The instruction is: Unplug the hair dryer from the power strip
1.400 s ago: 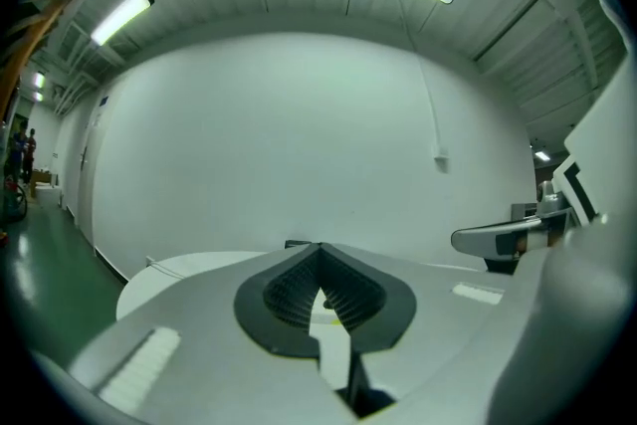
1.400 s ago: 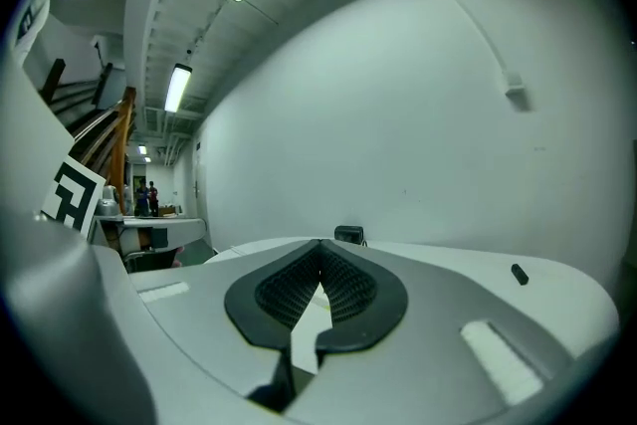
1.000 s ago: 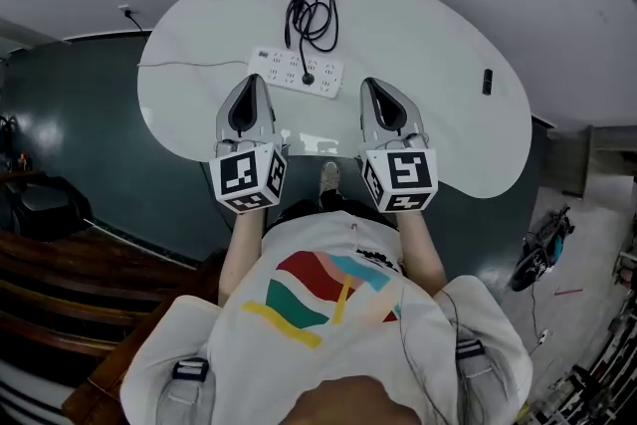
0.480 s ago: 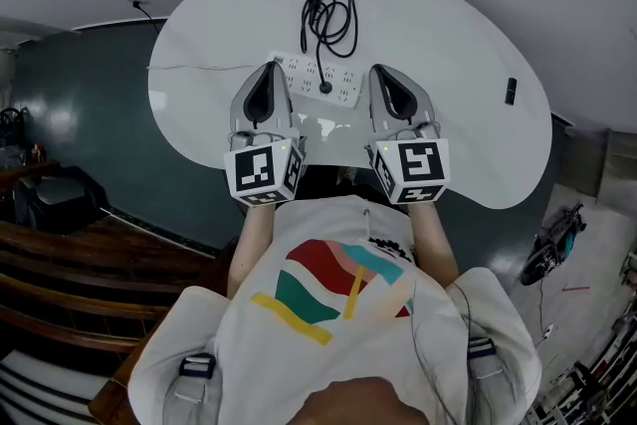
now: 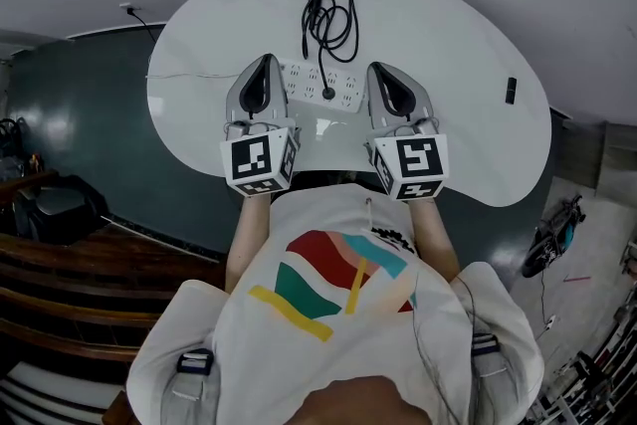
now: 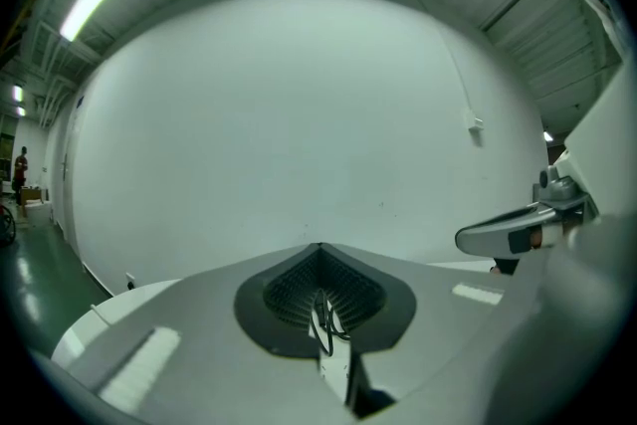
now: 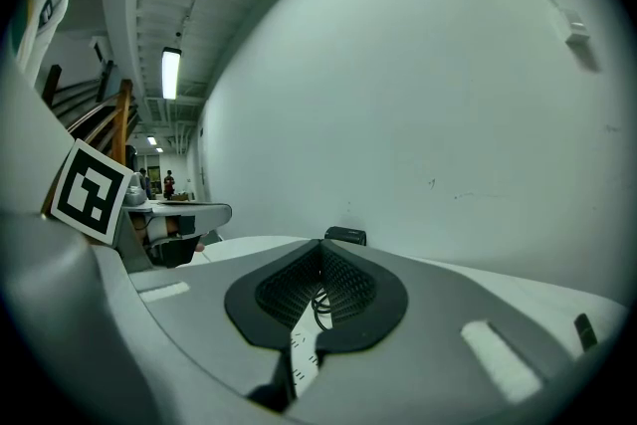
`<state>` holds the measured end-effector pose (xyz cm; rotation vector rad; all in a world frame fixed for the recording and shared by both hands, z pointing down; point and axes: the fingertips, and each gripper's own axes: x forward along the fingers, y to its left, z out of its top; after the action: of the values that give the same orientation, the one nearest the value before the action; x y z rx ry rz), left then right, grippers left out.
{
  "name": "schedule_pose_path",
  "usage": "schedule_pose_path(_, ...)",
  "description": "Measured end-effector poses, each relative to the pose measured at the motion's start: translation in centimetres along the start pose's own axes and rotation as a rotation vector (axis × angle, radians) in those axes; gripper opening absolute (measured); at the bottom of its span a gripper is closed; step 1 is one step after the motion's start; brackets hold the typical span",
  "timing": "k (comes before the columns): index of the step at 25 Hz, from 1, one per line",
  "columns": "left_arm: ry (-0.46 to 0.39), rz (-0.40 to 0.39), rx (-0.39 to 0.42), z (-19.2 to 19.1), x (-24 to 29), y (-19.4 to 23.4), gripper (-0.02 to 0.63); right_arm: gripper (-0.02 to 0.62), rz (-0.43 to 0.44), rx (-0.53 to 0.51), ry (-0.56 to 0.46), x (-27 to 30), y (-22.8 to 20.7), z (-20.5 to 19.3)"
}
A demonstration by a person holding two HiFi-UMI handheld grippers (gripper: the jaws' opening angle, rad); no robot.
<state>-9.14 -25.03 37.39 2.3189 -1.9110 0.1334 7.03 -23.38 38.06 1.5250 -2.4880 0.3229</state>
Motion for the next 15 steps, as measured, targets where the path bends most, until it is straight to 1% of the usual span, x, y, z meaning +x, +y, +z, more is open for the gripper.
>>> schedule_pose_path(3,0.045,0.013,-0.011,-1.2,0.5,0.7,-0.002,0.014,0.008,-0.008,0.013,0.5,0.1,-0.3)
schedule_pose_path(5,0.081,0.033,-0.034,-2.4,1.0,1.7,-0.002,0.014,0.011,-0.008,0.021,1.0,0.2,-0.4)
schedule_pose_path(7,0.132,0.041,-0.056,-4.0,1.4,2.6,-0.002,0.014,0.012,-0.005,0.030,1.3,0.3,-0.7)
schedule_pose_path(8,0.161,0.034,-0.061,-4.9,1.5,2.9,-0.002,0.014,0.012,-0.003,0.036,1.4,0.4,-0.8)
schedule_pose_path(9,0.194,0.017,-0.065,-5.8,1.6,3.0,0.034,0.014,0.013,-0.002,0.041,1.5,0.5,-1.0)
schedule_pose_path(10,0.229,-0.001,-0.071,-6.8,1.6,3.0,0.116,0.014,0.015,-0.001,0.046,1.5,0.6,-1.2)
schedule_pose_path(13,0.321,-0.017,-0.078,-9.6,1.5,3.0,0.128,0.014,0.016,0.002,0.063,1.5,0.6,-1.6)
schedule_pose_path(15,0.392,-0.036,-0.075,-11.5,1.5,2.6,0.161,0.014,0.019,0.006,0.075,1.6,0.6,-1.9)
